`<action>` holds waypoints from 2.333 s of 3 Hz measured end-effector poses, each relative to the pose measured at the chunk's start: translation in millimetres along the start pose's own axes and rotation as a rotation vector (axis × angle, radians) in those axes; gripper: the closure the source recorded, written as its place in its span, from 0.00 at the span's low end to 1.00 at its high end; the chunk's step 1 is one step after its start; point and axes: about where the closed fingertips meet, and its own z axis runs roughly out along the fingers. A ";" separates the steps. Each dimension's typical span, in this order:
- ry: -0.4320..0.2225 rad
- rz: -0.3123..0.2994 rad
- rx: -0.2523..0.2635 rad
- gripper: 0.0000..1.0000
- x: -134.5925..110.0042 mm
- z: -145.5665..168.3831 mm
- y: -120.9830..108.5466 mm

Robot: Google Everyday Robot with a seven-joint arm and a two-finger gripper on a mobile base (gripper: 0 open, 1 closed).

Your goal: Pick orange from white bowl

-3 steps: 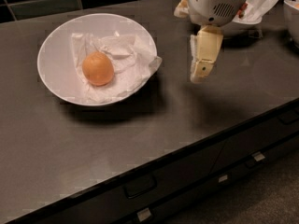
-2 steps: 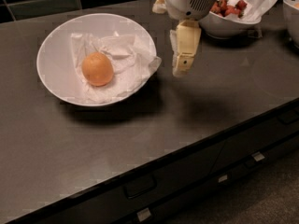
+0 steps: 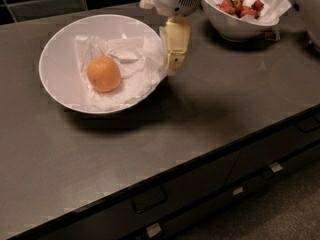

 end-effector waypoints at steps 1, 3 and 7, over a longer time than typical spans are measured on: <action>-0.022 -0.011 0.006 0.00 -6.6 3.1 -5.6; -0.090 -0.047 -0.024 0.00 -31.1 28.2 -27.3; -0.156 -0.108 -0.106 0.04 -62.5 90.5 -59.4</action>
Offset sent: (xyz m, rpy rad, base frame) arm 0.0175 0.0404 -0.0112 0.0728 0.0515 0.0715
